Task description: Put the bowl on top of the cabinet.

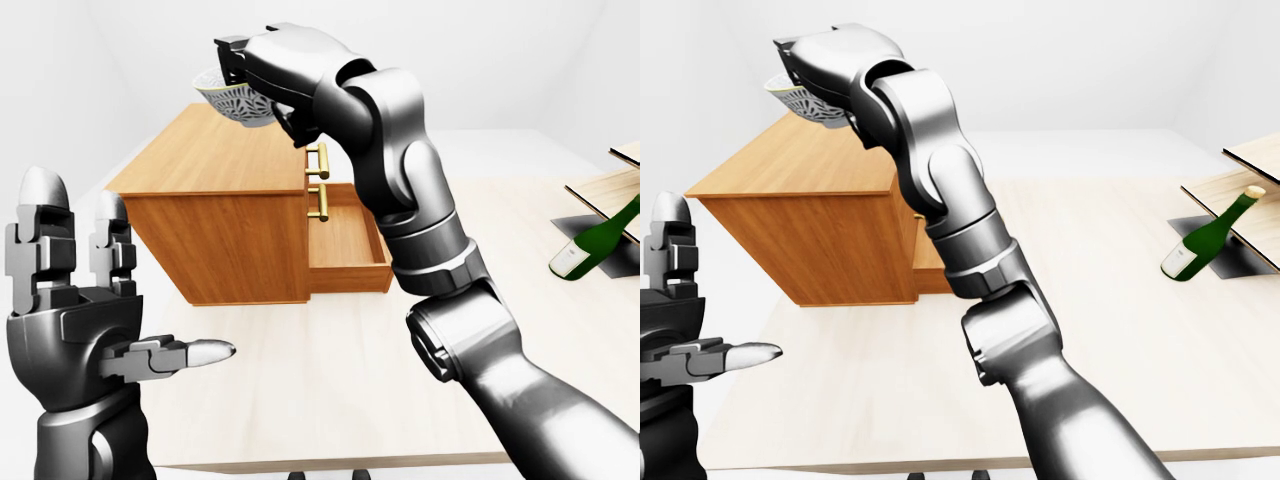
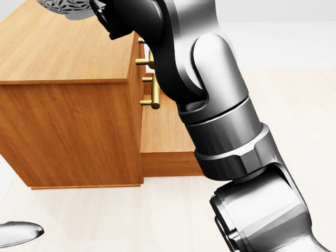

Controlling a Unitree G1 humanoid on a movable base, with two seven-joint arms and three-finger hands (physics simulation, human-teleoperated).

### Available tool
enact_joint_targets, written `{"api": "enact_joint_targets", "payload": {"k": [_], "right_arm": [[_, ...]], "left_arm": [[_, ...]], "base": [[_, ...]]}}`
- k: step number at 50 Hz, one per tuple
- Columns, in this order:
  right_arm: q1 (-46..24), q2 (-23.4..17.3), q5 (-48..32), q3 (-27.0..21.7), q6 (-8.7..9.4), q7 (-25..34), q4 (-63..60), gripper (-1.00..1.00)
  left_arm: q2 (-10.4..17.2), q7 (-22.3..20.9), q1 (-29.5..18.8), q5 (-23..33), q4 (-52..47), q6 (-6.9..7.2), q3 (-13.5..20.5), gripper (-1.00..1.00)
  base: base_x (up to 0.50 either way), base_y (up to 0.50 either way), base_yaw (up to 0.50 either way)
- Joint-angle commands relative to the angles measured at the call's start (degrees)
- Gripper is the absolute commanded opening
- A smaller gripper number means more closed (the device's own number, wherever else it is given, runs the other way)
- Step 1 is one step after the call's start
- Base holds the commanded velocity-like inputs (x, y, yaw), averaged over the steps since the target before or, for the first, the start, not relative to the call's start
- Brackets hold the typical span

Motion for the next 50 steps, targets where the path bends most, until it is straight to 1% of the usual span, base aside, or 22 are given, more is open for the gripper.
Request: {"api": "enact_joint_targets", "payload": {"k": [1, 7, 20, 34, 39, 50], "right_arm": [[0.9, 0.6, 0.9, -0.8, -0.74, 0.0, -2.8, -1.00], [2.0, 0.7, 2.0, -0.4, 0.48, 0.0, -5.0, -1.00], [3.3, 0.8, 2.7, -0.2, 1.55, 0.0, -6.1, -1.00], [5.1, 0.7, 2.4, 0.0, 2.03, 0.0, -7.2, -1.00], [5.3, 0.9, 2.3, 0.1, 2.47, 0.0, -7.5, -1.00], [6.2, 1.3, 1.8, 0.3, 2.71, 0.0, -8.8, -1.00]], "left_arm": [[0.0, 0.0, 0.0, 0.2, 0.2, 0.00, -0.1, 1.00], [-0.1, 0.0, 0.1, 0.3, 0.3, 0.00, -0.3, 1.00], [0.0, 0.0, 0.0, -0.1, 0.1, 0.00, 0.1, 1.00], [0.0, 0.4, -0.1, 0.1, -0.4, 0.00, -0.1, 1.00], [0.0, 0.4, -0.1, 0.0, -0.6, 0.00, -0.1, 1.00], [-0.1, 0.2, 0.1, -0.3, -0.7, 0.00, 0.2, 1.00]], "base": [[0.00, 0.00, 0.00], [0.00, 0.00, 0.00], [0.00, 0.00, 0.00], [0.00, 0.00, 0.00], [0.00, 0.00, 0.00], [0.00, 0.00, 0.00]]}}
